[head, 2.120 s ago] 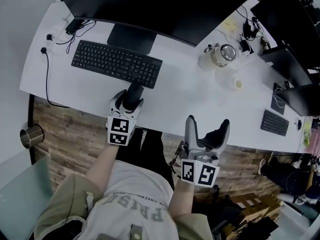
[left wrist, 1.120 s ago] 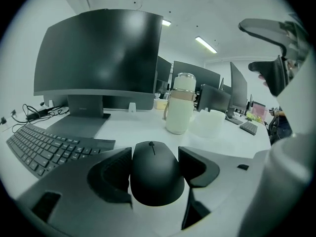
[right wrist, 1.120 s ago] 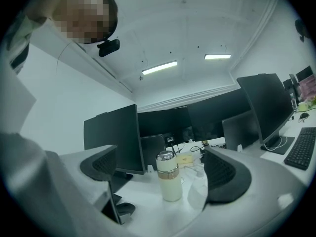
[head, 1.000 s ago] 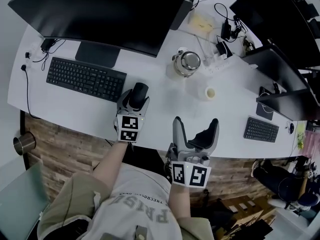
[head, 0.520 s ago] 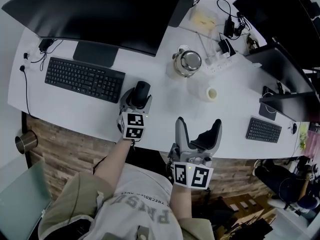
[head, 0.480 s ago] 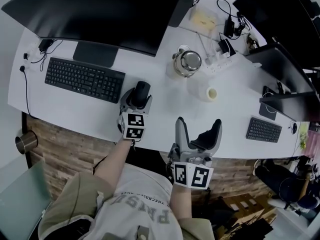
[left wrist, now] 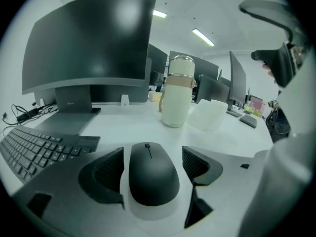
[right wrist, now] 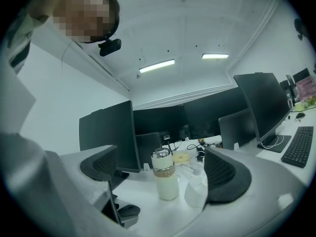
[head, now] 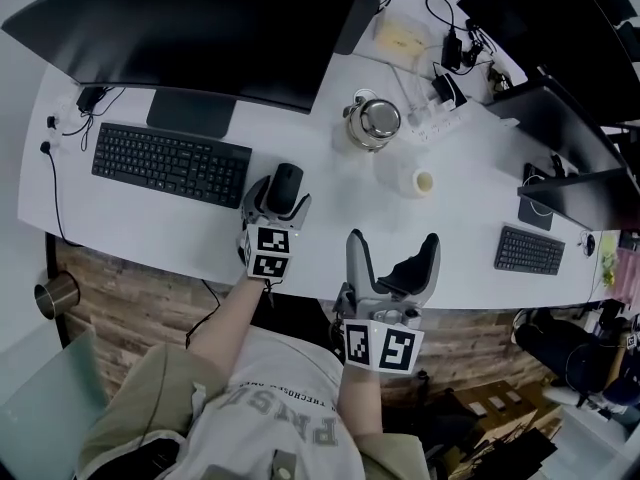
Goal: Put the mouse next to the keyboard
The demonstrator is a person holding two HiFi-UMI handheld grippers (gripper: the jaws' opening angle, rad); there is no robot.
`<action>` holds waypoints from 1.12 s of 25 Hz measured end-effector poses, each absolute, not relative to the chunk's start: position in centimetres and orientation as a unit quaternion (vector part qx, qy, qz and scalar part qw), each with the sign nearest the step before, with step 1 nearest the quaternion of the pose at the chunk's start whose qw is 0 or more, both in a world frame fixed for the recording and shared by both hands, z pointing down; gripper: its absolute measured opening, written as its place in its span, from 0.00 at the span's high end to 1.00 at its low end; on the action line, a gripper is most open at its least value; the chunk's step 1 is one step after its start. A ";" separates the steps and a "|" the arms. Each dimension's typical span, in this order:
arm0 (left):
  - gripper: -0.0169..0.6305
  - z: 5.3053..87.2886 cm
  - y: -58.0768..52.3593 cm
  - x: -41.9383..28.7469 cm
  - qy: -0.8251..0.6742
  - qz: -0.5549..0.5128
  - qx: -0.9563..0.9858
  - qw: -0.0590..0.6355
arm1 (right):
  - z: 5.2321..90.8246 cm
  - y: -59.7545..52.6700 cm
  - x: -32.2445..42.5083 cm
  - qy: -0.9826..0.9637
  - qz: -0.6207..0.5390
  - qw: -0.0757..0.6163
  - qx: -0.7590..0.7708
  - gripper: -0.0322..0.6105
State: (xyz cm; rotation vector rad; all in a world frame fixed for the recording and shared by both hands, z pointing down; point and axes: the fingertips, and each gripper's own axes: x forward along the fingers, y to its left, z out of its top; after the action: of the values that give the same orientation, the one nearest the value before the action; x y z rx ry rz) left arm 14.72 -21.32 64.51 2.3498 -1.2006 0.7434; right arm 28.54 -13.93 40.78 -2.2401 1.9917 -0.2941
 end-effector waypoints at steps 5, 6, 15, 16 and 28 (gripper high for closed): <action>0.41 60.6 -21.2 13.6 -0.408 0.238 0.863 0.180 | 40.3 -13.7 26.9 0.663 -0.087 0.064 -0.741 0.11; 0.42 59.4 -21.3 13.1 -0.406 0.229 0.867 0.173 | 40.3 -13.8 26.3 0.666 -0.085 0.060 -0.739 0.11; 0.42 45.5 -23.1 7.4 -0.437 0.110 0.888 0.088 | 37.9 -14.3 22.5 0.691 -0.051 0.042 -0.720 0.13; 0.44 44.1 -23.3 6.7 -0.443 0.099 0.888 0.075 | 37.5 -14.3 22.1 0.692 -0.048 0.040 -0.719 0.14; 0.91 35.8 -22.5 3.6 -0.454 0.018 0.890 -0.011 | 34.6 -13.8 19.1 0.723 -0.013 0.023 -0.690 0.70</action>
State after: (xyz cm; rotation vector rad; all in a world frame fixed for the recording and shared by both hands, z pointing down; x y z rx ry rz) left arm 3.58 -22.53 35.75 2.8175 -1.4380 0.0578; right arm 19.08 -13.77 34.58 -2.1366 2.2397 -0.0387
